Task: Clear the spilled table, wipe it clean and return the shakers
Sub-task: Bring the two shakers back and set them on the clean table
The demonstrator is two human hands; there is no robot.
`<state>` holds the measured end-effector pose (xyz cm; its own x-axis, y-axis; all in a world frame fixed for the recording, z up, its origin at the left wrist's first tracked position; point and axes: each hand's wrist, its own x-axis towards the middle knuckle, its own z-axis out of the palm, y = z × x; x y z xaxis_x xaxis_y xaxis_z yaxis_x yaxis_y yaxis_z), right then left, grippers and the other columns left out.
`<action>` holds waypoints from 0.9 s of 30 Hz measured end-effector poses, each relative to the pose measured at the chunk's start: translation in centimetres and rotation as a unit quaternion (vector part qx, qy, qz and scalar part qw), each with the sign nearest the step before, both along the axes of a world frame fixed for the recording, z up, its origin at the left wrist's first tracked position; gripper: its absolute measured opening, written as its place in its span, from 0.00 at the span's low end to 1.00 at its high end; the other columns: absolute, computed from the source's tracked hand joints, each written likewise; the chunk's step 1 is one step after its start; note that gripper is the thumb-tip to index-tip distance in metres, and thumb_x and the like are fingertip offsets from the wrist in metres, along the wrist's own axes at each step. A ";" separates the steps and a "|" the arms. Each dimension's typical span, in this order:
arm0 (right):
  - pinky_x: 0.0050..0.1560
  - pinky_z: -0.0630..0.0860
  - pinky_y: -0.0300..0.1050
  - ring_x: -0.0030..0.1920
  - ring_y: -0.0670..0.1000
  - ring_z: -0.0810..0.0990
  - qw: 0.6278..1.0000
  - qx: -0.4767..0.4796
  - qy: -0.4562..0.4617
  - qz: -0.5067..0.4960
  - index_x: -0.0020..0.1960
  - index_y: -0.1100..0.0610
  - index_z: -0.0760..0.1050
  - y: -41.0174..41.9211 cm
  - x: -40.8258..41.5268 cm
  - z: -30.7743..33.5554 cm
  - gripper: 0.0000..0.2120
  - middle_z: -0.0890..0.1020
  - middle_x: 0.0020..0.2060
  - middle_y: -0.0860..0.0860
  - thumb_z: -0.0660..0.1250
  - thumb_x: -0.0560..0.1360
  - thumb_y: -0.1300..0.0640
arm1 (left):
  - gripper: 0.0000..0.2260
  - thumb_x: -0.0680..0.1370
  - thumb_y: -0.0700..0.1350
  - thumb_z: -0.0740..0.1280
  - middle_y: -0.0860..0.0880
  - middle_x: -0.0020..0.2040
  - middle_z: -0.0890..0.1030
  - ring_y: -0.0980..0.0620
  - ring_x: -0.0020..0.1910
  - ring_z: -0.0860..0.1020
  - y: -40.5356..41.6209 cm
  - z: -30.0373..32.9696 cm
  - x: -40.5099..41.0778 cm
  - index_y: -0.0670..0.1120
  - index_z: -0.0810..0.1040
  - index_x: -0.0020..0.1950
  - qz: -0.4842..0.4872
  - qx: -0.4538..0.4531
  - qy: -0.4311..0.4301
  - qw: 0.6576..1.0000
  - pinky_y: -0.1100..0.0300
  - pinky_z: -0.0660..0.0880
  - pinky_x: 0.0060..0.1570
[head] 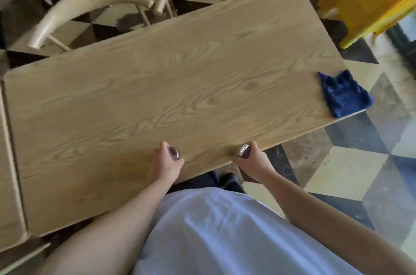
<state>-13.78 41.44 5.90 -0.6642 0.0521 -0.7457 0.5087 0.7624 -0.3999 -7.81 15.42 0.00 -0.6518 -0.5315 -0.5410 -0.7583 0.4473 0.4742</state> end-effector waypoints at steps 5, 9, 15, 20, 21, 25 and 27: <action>0.40 0.76 0.49 0.42 0.57 0.79 0.994 0.069 0.019 0.079 0.50 0.53 0.65 -2.5 -2.8 0.2 0.20 0.80 0.41 0.50 0.70 0.70 0.44 | 0.19 0.68 0.49 0.74 0.48 0.50 0.76 0.42 0.48 0.78 -0.1 2.2 -1.6 0.49 0.69 0.53 -0.026 -0.066 -0.011 0.997 0.51 0.74 0.42; 0.40 0.73 0.49 0.40 0.59 0.76 0.990 0.093 0.040 0.093 0.53 0.55 0.62 -5.2 -6.4 0.0 0.20 0.76 0.38 0.51 0.69 0.73 0.47 | 0.19 0.70 0.49 0.74 0.46 0.53 0.76 0.41 0.51 0.77 -0.2 2.5 -3.7 0.46 0.70 0.56 0.014 -0.080 -0.015 0.997 0.51 0.74 0.42; 0.35 0.70 0.48 0.37 0.59 0.77 0.985 0.091 0.066 0.127 0.54 0.56 0.59 -9.8 -11.9 -0.6 0.21 0.77 0.34 0.50 0.66 0.75 0.45 | 0.18 0.73 0.50 0.72 0.45 0.53 0.77 0.42 0.54 0.76 -0.4 2.3 -7.6 0.45 0.69 0.55 0.161 -0.068 0.020 0.984 0.50 0.74 0.42; 0.38 0.71 0.48 0.39 0.58 0.78 0.986 0.069 0.073 0.134 0.61 0.57 0.59 -14.8 -17.4 -1.2 0.23 0.77 0.36 0.51 0.66 0.77 0.45 | 0.19 0.74 0.49 0.72 0.41 0.57 0.77 0.39 0.55 0.76 -1.9 2.3 -13.2 0.42 0.68 0.57 0.210 -0.074 0.001 0.975 0.52 0.69 0.42; 0.38 0.70 0.48 0.39 0.58 0.77 0.986 0.067 0.074 0.131 0.62 0.57 0.59 -15.8 -18.4 -1.5 0.23 0.74 0.34 0.49 0.66 0.77 0.45 | 0.19 0.74 0.49 0.72 0.41 0.57 0.76 0.39 0.55 0.76 -2.5 2.2 -14.3 0.42 0.68 0.57 0.210 -0.071 0.009 0.975 0.52 0.70 0.43; 0.42 0.69 0.49 0.40 0.58 0.74 0.990 0.058 0.087 0.097 0.61 0.58 0.60 -18.8 -21.2 -1.9 0.22 0.72 0.34 0.49 0.66 0.77 0.47 | 0.21 0.73 0.47 0.71 0.42 0.60 0.75 0.40 0.59 0.74 -5.2 2.0 -19.1 0.41 0.68 0.60 0.199 -0.068 0.020 0.977 0.50 0.72 0.47; 0.44 0.72 0.51 0.41 0.59 0.75 0.992 0.051 0.085 0.080 0.61 0.58 0.59 -19.7 -21.8 -1.9 0.22 0.71 0.34 0.48 0.65 0.77 0.47 | 0.22 0.73 0.47 0.72 0.42 0.61 0.75 0.41 0.61 0.73 -6.4 2.1 -20.8 0.41 0.68 0.61 0.189 -0.068 0.019 0.979 0.50 0.72 0.48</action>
<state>-35.62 21.78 3.99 -0.7861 0.0044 -0.6181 0.3088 0.8691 -0.3865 -28.59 8.99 2.08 -0.4131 -0.8042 -0.4274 -0.8649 0.1994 0.4606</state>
